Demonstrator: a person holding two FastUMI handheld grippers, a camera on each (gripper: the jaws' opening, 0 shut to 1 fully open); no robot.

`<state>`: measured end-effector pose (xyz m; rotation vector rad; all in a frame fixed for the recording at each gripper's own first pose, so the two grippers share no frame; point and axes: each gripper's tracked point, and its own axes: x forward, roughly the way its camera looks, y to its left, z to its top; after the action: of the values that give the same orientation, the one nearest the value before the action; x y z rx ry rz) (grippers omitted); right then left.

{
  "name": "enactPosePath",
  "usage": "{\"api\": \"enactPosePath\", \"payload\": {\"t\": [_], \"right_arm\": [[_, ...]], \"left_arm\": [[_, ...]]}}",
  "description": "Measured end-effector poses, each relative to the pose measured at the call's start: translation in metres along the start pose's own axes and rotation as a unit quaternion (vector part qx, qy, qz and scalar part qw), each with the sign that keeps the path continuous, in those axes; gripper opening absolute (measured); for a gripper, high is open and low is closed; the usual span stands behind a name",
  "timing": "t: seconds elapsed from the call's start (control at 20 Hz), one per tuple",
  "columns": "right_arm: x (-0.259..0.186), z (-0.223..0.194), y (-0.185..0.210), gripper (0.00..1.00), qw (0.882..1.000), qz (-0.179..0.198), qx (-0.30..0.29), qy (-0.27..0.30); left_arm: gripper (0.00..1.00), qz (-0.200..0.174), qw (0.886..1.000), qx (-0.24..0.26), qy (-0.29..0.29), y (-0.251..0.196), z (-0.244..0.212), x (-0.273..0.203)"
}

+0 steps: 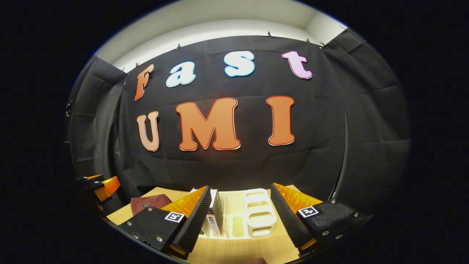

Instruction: Open the schoolbag, grab two books from the bookshelf and put them into the schoolbag.

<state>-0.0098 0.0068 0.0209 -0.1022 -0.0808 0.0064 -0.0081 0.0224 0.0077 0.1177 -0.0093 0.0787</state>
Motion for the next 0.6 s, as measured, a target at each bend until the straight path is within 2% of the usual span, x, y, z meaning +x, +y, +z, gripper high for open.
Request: {"api": "enactPosePath", "payload": {"t": [0.4, 0.55, 0.6], "right_arm": [[0.006, 0.0, 0.006, 0.96, 1.0, -0.005, -0.012, 0.001], [0.009, -0.002, 0.009, 0.96, 1.0, -0.018, 0.01, -0.002], [0.011, -0.002, 0.012, 1.0, 1.0, -0.022, 0.022, -0.001]], "left_arm": [[0.94, -0.016, 0.999, 0.026, -0.027, 0.001, 0.016, 0.005], [0.94, -0.028, 0.999, 0.03, -0.028, 0.006, 0.018, 0.012], [0.94, -0.03, 0.999, 0.033, -0.026, 0.009, 0.018, 0.015]]}}
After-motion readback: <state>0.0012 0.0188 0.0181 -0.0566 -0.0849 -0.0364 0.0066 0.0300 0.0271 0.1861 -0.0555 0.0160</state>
